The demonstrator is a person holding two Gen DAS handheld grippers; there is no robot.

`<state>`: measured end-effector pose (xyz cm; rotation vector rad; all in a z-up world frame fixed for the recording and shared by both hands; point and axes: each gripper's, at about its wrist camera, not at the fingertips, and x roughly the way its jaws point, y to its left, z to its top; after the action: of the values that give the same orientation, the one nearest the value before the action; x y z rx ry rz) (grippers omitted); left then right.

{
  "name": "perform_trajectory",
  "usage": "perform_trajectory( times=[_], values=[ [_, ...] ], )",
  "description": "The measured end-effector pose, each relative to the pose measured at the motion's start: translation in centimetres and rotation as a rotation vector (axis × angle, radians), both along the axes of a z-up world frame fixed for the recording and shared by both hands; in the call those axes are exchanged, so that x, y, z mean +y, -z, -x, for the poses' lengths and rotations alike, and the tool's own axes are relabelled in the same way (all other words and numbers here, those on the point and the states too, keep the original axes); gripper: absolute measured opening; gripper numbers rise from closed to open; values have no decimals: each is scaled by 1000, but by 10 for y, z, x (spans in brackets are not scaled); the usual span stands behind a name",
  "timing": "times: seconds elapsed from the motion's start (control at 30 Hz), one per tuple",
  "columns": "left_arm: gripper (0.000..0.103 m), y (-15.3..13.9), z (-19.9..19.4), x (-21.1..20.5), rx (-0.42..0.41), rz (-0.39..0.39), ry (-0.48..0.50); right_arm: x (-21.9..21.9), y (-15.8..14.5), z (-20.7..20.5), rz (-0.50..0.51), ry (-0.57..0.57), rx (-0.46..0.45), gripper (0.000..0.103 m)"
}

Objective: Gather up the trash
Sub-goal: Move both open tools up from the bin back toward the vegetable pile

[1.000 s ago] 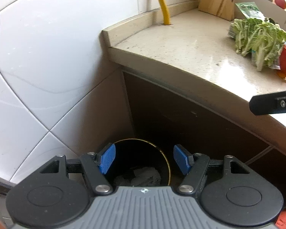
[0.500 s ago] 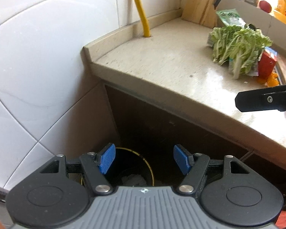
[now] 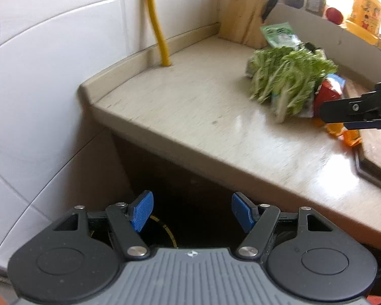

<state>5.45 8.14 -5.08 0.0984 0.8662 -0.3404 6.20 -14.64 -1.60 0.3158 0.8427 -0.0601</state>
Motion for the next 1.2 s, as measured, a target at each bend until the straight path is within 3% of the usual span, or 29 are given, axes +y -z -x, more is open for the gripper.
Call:
perform_trajectory(
  times=[0.8, 1.2],
  values=[
    [66, -13, -22, -118, 17, 65, 208, -111, 2, 15, 16, 166, 28, 79],
    [66, -14, -41, -170, 17, 111, 247, -165, 4, 7, 15, 185, 24, 74]
  ],
)
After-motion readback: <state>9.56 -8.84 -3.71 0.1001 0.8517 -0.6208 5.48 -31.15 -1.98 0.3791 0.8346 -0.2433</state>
